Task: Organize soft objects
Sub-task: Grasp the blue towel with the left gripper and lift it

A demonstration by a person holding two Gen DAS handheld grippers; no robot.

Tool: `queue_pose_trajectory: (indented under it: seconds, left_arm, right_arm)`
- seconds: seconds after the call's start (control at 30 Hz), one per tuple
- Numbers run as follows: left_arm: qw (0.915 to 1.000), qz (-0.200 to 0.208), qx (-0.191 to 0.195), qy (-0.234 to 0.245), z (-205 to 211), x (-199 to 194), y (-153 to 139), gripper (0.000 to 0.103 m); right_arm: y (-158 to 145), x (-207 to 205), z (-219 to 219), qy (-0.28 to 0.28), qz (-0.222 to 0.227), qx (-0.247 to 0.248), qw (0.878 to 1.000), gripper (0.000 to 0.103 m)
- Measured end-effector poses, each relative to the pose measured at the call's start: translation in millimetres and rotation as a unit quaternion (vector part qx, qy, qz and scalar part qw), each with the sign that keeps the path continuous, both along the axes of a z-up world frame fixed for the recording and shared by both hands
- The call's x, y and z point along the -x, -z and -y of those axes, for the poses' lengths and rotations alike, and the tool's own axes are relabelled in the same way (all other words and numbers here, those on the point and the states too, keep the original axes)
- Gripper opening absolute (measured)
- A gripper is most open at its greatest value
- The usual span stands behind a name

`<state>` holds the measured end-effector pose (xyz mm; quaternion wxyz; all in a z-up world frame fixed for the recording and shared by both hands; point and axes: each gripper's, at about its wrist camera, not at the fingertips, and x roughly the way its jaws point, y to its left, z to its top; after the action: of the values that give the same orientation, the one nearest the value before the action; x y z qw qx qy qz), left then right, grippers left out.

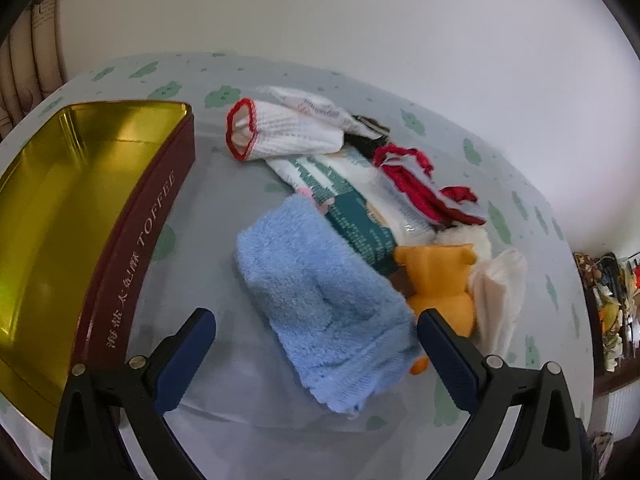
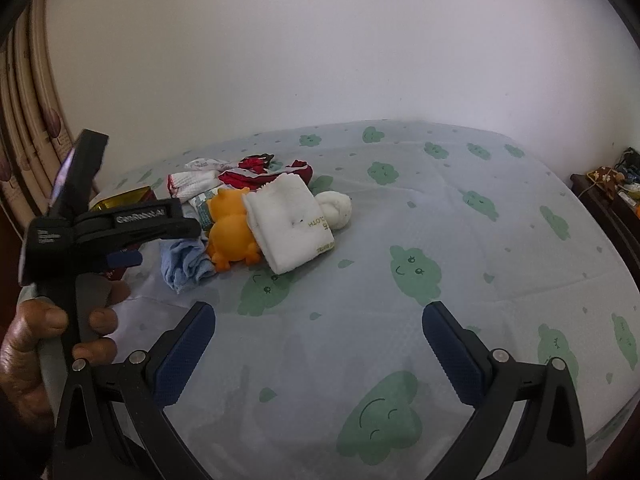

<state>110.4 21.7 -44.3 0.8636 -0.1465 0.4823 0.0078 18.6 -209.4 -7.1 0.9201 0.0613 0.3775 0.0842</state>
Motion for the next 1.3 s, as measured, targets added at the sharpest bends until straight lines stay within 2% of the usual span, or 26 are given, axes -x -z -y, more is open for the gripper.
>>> queue_pose_trajectory:
  seconds: [0.2,0.23,0.37,0.43,0.47,0.5,0.53,0.57,0.6,0.77,0.93,1.3]
  left_arm:
    - [0.9985,-0.021,0.041,-0.030,-16.3,-9.1,10.5,0.103]
    - [0.9985,-0.027,0.037,-0.031,-15.9,-10.9,12.5,0.103]
    - [0.9992,-0.030,-0.025,-0.011,-3.2,-15.2,16.0,0.102]
    - [0.9989,-0.023,-0.040,-0.012,-1.1,-15.0,16.6,0.095]
    - [0.9988,-0.017,-0.045,-0.008,0.4,-14.2,15.6,0.083]
    - [0.9991,-0.011,-0.042,-0.001,2.3,-13.6,13.6,0.062]
    - [0.9993,-0.006,-0.036,0.009,4.3,-13.4,11.5,0.050]
    - [0.9992,-0.004,-0.035,0.018,7.6,-13.3,9.5,0.039]
    - [0.9990,-0.004,-0.039,0.024,10.2,-13.2,7.8,0.035]
    - [0.9980,0.012,-0.049,0.037,14.0,-5.1,3.2,0.030]
    - [0.9968,0.034,-0.061,0.038,13.0,11.3,-15.0,0.030]
    - [0.9917,0.074,-0.092,0.051,14.9,47.6,-51.2,0.030]
  right_arm:
    - [3.0,-4.0,0.5,-0.004,-0.014,-0.008,1.000,0.103]
    - [3.1,-3.9,0.4,-0.005,-0.015,-0.009,1.000,0.103]
    - [3.7,-4.0,1.0,-0.006,-0.016,-0.011,1.000,0.103]
    - [4.5,-4.3,1.7,-0.005,-0.020,-0.009,1.000,0.103]
    - [5.3,-4.5,2.4,-0.003,-0.021,-0.008,1.000,0.103]
    - [5.8,-5.4,3.1,-0.002,-0.023,-0.009,1.000,0.103]
    - [6.1,-6.0,4.1,0.000,-0.025,-0.009,1.000,0.103]
    - [6.3,-6.9,5.6,0.003,-0.027,-0.010,1.000,0.103]
    - [6.4,-7.5,6.7,0.005,-0.028,-0.008,1.000,0.103]
    - [7.4,-10.4,17.3,0.021,-0.030,-0.008,0.999,0.103]
    - [14.1,-14.5,24.1,0.026,-0.049,-0.027,0.998,0.103]
    - [11.4,-12.8,14.4,0.014,-0.037,-0.001,0.999,0.103]
